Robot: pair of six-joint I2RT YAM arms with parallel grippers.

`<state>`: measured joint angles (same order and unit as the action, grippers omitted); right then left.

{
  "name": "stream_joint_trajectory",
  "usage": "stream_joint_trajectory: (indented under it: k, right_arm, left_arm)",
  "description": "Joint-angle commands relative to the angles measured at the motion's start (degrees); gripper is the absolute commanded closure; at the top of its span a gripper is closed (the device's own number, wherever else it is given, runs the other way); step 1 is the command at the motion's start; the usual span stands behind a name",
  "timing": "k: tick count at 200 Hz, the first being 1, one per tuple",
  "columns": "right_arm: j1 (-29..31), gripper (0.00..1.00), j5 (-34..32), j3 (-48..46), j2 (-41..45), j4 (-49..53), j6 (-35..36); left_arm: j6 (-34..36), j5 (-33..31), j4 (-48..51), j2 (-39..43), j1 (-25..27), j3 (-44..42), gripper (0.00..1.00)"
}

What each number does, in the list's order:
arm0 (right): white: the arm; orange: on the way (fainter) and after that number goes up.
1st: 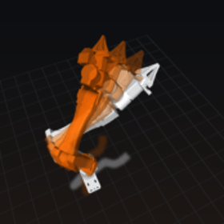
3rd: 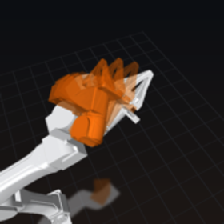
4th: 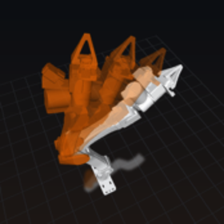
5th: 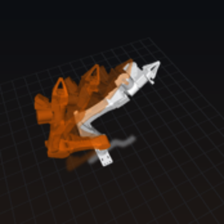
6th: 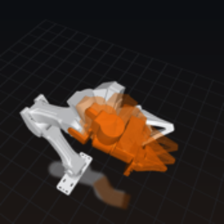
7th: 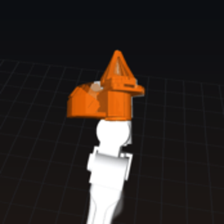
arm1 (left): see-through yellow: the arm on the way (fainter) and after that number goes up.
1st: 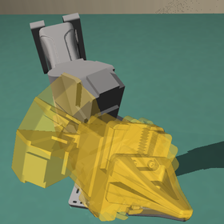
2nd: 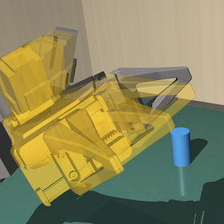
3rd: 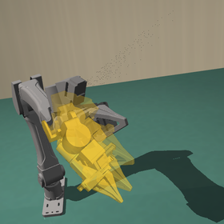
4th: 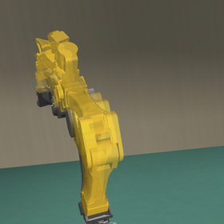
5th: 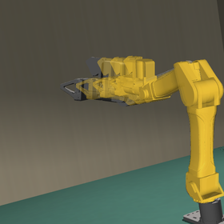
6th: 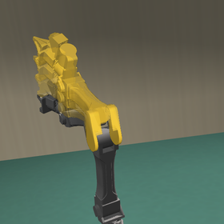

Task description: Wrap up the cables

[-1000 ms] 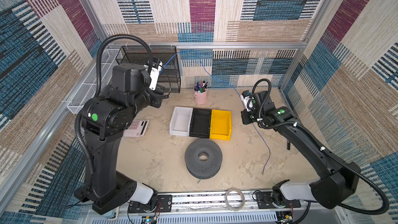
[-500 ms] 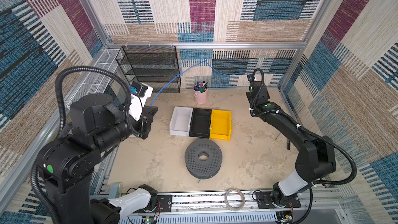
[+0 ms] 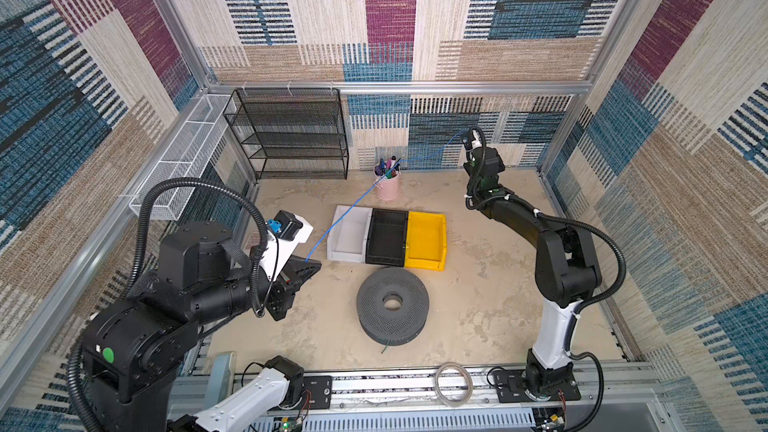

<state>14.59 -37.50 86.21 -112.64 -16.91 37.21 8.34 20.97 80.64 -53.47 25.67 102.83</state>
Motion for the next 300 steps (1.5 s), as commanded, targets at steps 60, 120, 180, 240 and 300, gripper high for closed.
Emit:
stream_joint_trajectory:
  k: [60, 120, 180, 240, 300]
  right_arm:
    - [0.2, 0.34, 7.3, -9.5, 7.0, 8.2, -10.9]
    - [2.3, 0.24, 22.7, -11.8, 23.6, 22.7, -22.3]
    - [11.8, 0.18, 55.5, -9.1, 33.9, 26.3, -27.8]
    - [22.6, 0.16, 72.8, 0.0, 24.9, 28.5, -22.2]
    - [26.5, 0.15, 76.1, -10.2, 26.8, 27.1, -20.6]
  left_arm:
    - [-16.2, -3.7, -18.0, 3.0, 0.0, -17.1, 1.0]
    - [-22.5, -1.4, -24.1, 3.6, 0.0, -24.0, 1.0]
    - [-23.6, 2.8, -20.4, 4.8, 0.1, -29.1, 1.0]
    - [-20.6, 21.7, -15.0, 2.8, 0.0, -32.4, 1.0]
    - [-19.2, 26.2, -13.6, -2.8, -0.2, -33.2, 1.0]
